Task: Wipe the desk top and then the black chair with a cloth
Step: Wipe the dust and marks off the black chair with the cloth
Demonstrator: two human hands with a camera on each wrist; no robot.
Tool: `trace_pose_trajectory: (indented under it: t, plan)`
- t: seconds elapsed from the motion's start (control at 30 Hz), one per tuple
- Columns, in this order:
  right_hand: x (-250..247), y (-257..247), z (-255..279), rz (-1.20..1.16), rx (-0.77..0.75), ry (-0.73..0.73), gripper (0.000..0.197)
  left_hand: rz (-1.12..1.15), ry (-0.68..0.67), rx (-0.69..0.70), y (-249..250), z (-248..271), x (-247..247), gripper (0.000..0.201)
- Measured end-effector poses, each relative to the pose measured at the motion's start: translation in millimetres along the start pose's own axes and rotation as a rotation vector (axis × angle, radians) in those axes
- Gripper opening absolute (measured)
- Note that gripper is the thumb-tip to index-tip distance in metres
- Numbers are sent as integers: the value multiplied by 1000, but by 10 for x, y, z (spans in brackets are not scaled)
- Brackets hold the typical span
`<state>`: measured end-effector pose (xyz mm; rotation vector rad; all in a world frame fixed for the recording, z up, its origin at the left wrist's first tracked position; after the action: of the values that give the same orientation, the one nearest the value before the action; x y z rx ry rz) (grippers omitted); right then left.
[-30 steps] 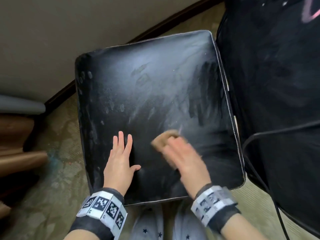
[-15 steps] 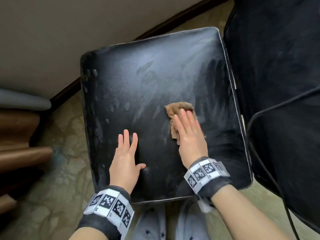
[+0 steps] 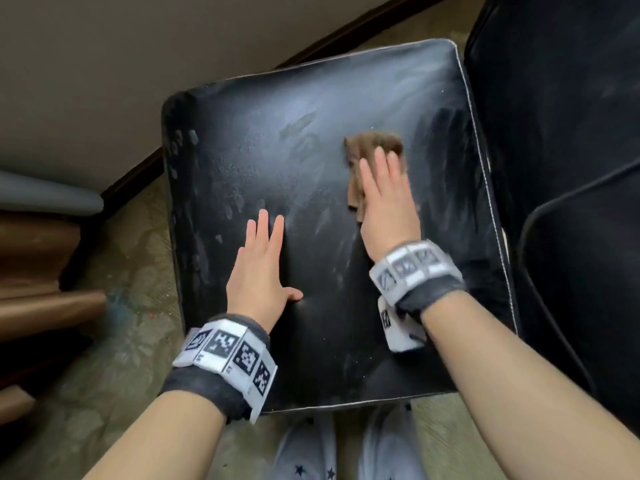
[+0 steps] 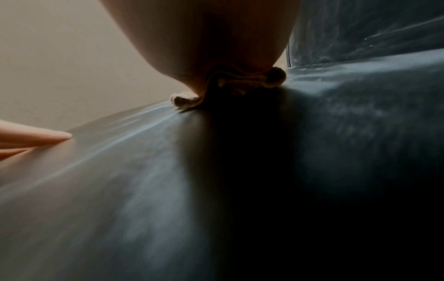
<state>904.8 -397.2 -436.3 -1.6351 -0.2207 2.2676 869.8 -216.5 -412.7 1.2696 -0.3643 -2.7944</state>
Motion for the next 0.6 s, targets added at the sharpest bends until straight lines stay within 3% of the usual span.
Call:
trace_pose_trajectory:
  t: [0.07,0.17,0.2,0.3,0.4,0.5,0.53,0.6]
  plan:
    - [214,-207,551,29,-113,19,67,13,9,10,-35,53,31,111]
    - [657,-512,1684,-36,-291,-132,62,55,40,52,-78,120,44,104]
    - [683,-519,1827,-54,-330,-158,59,77,57,52,-106,158,40,101]
    - [501,-355,1357,-85,-360,-155,59,154,94,7,-261,338,39,97]
    - [49,-194,299,-20,-164,-6,63,202,108,-83,-528,527,86,94]
    - [-42,-525,-201,-5,-66,-69,69,267,114,-199,-804,648,135,88]
    - [14,-768,-154,-20,-140,-82,73,296,112,-226,-869,672,147,87]
    - [353,-1333,273,5,-456,-126,71,357,120,-235,-945,681,145,87]
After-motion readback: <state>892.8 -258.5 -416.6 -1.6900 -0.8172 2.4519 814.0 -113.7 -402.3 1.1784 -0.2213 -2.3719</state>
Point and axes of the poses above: each hand's wrist, its own z-axis away from the middle knuckle, its own x-axis out of the palm, y = z × x, the point moved 7 cm from there along -z, towards the middle knuckle, and after that the axes turned 5 degrees about -y, right-handed, at the moved point
